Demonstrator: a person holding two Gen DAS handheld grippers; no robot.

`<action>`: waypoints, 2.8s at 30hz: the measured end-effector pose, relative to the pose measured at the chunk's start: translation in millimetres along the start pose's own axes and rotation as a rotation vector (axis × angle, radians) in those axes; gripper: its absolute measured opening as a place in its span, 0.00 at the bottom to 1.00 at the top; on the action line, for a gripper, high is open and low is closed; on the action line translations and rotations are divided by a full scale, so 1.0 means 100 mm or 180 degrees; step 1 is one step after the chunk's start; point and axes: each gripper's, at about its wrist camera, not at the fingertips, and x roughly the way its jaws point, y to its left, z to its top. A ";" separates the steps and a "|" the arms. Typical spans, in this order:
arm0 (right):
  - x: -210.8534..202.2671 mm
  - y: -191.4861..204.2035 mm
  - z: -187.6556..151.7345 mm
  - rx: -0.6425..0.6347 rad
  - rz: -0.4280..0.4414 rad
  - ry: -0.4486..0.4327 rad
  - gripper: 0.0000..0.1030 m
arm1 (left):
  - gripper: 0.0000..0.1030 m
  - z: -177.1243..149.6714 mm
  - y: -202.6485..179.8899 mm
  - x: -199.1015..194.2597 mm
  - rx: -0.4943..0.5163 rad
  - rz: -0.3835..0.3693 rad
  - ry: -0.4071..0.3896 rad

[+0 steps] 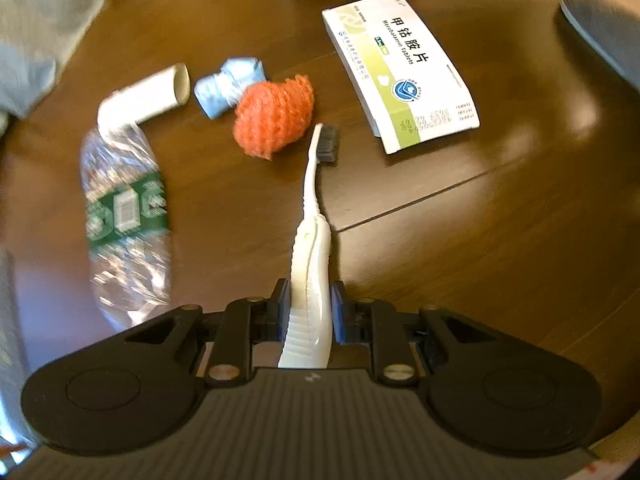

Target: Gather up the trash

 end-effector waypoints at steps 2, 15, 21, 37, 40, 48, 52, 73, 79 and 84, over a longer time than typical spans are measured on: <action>0.00 0.00 0.00 -0.0002 0.0000 0.0000 0.01 | 0.17 0.00 -0.01 -0.07 0.0166 0.0125 -0.0039; 0.00 0.01 0.00 0.0004 -0.0003 0.0002 0.01 | 0.16 0.12 0.15 -0.58 0.0325 0.0502 -0.0354; 0.00 0.01 0.00 0.0005 -0.0004 0.0003 0.01 | 0.16 0.11 0.13 -0.75 0.0480 0.0609 -0.0441; 0.01 0.02 -0.01 0.0021 -0.0008 0.0013 0.01 | 0.00 0.36 0.09 -1.34 0.0947 0.0813 -0.0757; 0.01 0.01 -0.01 0.0037 -0.0014 0.0013 0.01 | 0.00 0.36 0.12 -1.29 0.0893 0.0751 -0.0743; 0.02 0.01 -0.01 0.0034 -0.0015 0.0015 0.01 | 0.25 -0.04 0.21 -0.74 0.0437 0.0472 -0.0414; 0.02 0.02 -0.01 0.0009 -0.0008 0.0020 0.01 | 0.25 -0.29 0.32 -0.43 0.0023 0.0247 -0.0221; 0.01 0.07 -0.05 -0.0073 0.0018 0.0051 0.01 | 0.16 -0.48 0.69 0.24 -0.0349 -0.0479 0.0143; 0.01 0.07 -0.04 -0.0045 0.0008 0.0056 0.01 | 0.15 -0.51 0.61 0.11 -0.0233 -0.0342 0.0123; 0.02 0.06 -0.03 -0.0033 0.0003 0.0055 0.01 | 0.15 -0.43 0.53 -0.25 -0.0025 -0.0035 0.0000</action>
